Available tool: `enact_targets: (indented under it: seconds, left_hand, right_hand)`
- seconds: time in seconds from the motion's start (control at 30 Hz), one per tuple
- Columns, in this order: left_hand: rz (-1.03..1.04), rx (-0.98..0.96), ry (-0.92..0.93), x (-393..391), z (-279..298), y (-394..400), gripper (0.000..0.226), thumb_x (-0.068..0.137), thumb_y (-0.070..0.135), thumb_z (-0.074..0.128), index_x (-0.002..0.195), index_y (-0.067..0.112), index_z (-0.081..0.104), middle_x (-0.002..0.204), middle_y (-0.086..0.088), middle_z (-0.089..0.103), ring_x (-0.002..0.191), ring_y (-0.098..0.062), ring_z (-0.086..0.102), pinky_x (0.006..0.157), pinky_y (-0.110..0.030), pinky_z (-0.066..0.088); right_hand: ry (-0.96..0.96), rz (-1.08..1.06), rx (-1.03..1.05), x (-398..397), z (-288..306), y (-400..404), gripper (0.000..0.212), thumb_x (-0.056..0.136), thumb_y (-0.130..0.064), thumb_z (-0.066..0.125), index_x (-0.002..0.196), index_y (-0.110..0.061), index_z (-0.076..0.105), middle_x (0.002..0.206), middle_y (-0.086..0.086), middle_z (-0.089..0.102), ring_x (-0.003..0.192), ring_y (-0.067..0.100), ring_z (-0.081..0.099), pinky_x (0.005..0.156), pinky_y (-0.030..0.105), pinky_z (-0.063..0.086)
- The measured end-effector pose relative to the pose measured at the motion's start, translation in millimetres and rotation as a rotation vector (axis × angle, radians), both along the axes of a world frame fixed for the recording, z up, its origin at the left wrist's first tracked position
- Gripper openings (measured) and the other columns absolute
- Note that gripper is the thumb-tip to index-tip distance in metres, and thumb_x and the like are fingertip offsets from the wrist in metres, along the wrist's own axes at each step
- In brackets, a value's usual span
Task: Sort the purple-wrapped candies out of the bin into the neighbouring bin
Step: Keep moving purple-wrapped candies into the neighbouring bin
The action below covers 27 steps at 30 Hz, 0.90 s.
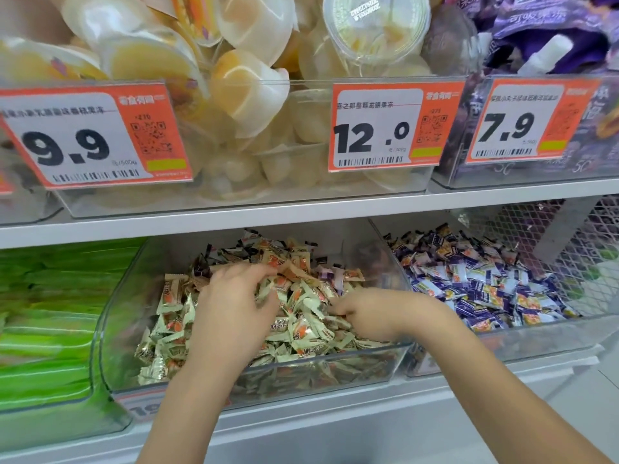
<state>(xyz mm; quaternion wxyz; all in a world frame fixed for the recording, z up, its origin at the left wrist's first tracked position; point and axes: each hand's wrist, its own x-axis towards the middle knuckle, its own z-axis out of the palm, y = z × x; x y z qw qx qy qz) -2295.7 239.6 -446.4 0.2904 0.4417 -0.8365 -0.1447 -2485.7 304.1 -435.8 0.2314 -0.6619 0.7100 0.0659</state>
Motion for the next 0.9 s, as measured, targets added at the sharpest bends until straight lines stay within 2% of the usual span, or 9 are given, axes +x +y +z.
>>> enact_targets:
  seconds: [0.03,0.1,0.2,0.3,0.47,0.6,0.7,0.77,0.9]
  left_hand:
    - [-0.024,-0.014,-0.027,-2.6,0.4,2.5,0.029,0.088,0.029,0.058,0.117,0.031,0.063,0.12,0.009,0.061,0.117,-0.015,0.048,0.1,-0.041,0.041]
    - [-0.046,-0.024,-0.064,-6.1,1.0,5.3,0.029,0.089,0.032,0.056,0.117,0.034,0.062,0.122,0.013,0.059,0.119,-0.013,0.046,0.1,-0.038,0.037]
    - [-0.032,-0.006,-0.058,-8.0,1.2,5.6,0.026,0.09,0.032,0.055,0.115,0.035,0.063,0.122,0.014,0.058,0.12,-0.011,0.043,0.1,-0.036,0.034]
    - [-0.031,0.016,-0.041,-7.6,0.5,5.7,0.024,0.091,0.031,0.055,0.113,0.035,0.063,0.122,0.015,0.058,0.12,-0.011,0.042,0.101,-0.036,0.033]
    - [-0.048,0.034,-0.065,-4.2,-1.7,3.3,0.023,0.092,0.03,0.054,0.112,0.035,0.063,0.123,0.015,0.057,0.122,-0.012,0.041,0.103,-0.038,0.031]
    - [-0.057,0.046,-0.044,-0.5,-0.6,2.0,0.021,0.091,0.029,0.055,0.109,0.036,0.064,0.121,0.015,0.058,0.122,-0.013,0.042,0.107,-0.041,0.033]
    - [-0.048,0.034,-0.029,-0.1,-0.5,0.9,0.022,0.091,0.029,0.055,0.11,0.034,0.065,0.119,0.013,0.059,0.119,-0.013,0.043,0.103,-0.038,0.033]
    - [-0.041,0.027,-0.013,-1.8,0.7,1.5,0.022,0.091,0.028,0.055,0.11,0.032,0.065,0.119,0.012,0.06,0.118,-0.014,0.044,0.1,-0.036,0.033]
    - [-0.072,0.02,-0.001,-11.7,2.4,8.1,0.022,0.091,0.026,0.055,0.11,0.031,0.066,0.118,0.011,0.061,0.117,-0.016,0.045,0.101,-0.036,0.032]
  right_hand:
    - [-0.061,-0.063,-0.082,0.1,0.9,-1.5,0.052,0.093,0.003,0.034,0.136,-0.018,0.052,0.145,0.007,0.045,0.081,-0.003,0.06,0.069,0.007,0.048]
    - [-0.152,-0.239,-0.346,2.3,4.0,-11.9,0.036,0.094,-0.005,0.042,0.115,-0.019,0.068,0.126,0.006,0.062,0.064,0.002,0.06,0.062,0.017,0.052]
    - [-0.091,-0.398,-0.589,0.9,0.4,-42.2,0.032,0.092,-0.009,0.053,0.123,-0.018,0.055,0.123,0.011,0.058,0.097,0.027,0.059,0.08,0.035,0.053]
    - [-0.101,-0.395,-0.349,-1.2,-15.1,-61.6,0.056,0.094,-0.013,0.053,0.145,-0.023,0.032,0.14,0.013,0.043,0.121,0.035,0.048,0.097,0.041,0.047]
    - [-0.092,-0.407,-0.305,-13.2,-23.2,-71.7,0.032,0.096,-0.015,0.054,0.129,-0.014,0.056,0.125,0.008,0.061,0.109,0.025,0.06,0.087,0.027,0.047]
    - [-0.03,-0.394,-0.288,-13.7,-21.6,-74.6,0.031,0.096,-0.013,0.054,0.126,-0.013,0.059,0.126,0.007,0.061,0.11,0.023,0.06,0.086,0.022,0.046]
    - [-0.208,-0.485,-0.55,-9.5,-12.7,-55.3,0.026,0.094,-0.011,0.057,0.118,-0.016,0.066,0.113,0.005,0.068,0.081,0.015,0.065,0.065,0.016,0.049]
    - [-0.34,-0.497,-0.798,-8.5,-0.4,-34.2,0.024,0.091,-0.008,0.061,0.11,-0.017,0.071,0.102,0.002,0.071,0.06,0.002,0.057,0.05,0.006,0.042]
    - [-0.253,-0.46,-1.124,-19.1,21.0,16.0,0.018,0.083,-0.007,0.068,0.097,-0.014,0.077,0.08,-0.005,0.07,0.063,-0.002,0.057,0.062,0.0,0.037]
